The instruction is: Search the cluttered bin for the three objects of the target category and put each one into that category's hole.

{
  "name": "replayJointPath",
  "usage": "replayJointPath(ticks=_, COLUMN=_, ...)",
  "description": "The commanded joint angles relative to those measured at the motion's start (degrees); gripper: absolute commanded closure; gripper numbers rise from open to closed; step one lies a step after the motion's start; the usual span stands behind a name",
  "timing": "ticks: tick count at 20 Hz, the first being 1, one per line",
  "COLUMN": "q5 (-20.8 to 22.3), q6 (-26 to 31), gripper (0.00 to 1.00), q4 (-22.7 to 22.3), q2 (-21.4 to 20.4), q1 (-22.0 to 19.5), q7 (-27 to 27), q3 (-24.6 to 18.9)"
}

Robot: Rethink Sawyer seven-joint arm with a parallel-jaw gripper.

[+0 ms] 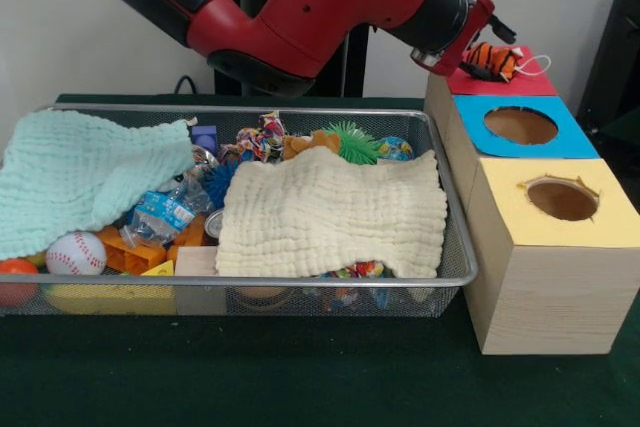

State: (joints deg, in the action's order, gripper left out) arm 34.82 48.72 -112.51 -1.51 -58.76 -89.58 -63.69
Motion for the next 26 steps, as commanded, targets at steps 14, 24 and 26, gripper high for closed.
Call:
replayJointPath(ticks=14, q5=5.5, q6=-2.6, gripper=0.0, q4=3.3, q2=-10.6, q1=4.5, q7=3.4, q3=4.9)
replayJointPath(ticks=24, q5=5.7, q6=-7.0, gripper=0.0, q4=-1.2, q2=-29.5, q1=16.7, q7=-14.2, q3=10.0)
replayJointPath(ticks=26, q5=4.9, q6=-7.7, gripper=0.0, q4=-1.1, q2=-31.1, q1=18.7, q7=-14.9, q3=11.9)
